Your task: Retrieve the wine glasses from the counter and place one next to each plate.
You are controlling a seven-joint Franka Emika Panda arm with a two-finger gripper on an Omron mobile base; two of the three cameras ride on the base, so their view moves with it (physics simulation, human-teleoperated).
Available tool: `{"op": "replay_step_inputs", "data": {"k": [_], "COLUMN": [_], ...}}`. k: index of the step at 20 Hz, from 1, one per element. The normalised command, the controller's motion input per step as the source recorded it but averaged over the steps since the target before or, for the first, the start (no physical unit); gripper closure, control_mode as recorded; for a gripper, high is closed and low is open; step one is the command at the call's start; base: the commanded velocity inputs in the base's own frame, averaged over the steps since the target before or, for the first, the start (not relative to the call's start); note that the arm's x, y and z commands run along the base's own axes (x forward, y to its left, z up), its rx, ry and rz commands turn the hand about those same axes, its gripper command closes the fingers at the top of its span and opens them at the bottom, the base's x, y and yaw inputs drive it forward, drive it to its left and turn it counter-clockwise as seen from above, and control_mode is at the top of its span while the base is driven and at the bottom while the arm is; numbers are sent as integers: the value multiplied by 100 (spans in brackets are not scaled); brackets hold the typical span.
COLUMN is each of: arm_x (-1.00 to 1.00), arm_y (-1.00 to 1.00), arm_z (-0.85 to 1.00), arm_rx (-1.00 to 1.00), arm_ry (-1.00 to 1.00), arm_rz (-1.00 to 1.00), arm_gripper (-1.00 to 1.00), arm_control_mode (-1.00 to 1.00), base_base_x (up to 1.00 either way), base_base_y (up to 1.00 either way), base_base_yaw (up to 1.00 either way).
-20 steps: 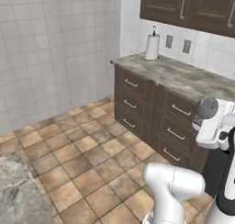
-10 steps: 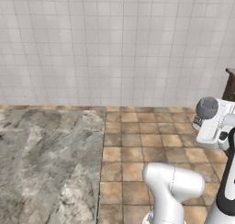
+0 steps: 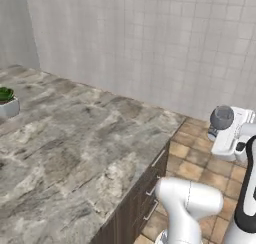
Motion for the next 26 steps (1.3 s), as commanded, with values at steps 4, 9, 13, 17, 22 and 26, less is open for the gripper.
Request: {"op": "replay_step_inputs", "data": {"k": [4,9,13,17,22,26], "arm_x": [0,0,0,0,0,0], "arm_y": [0,0,0,0,0,0], "arm_z": [0,0,0,0,0,0], "arm_rx": [0,0,0,0,0,0], "arm_ry": [0,0,0,0,0,0], "arm_rz": [0,0,0,0,0,0], "arm_gripper": [100,100,100,100,100,100], "arm_control_mode": [100,100,100,100,100,100], "base_base_x": [24,39,30,0,-5,-4], "base_base_y": [-98,-100,-92,-32,0,-12], "base_base_yaw": [45,24,45,86,100,93]}}
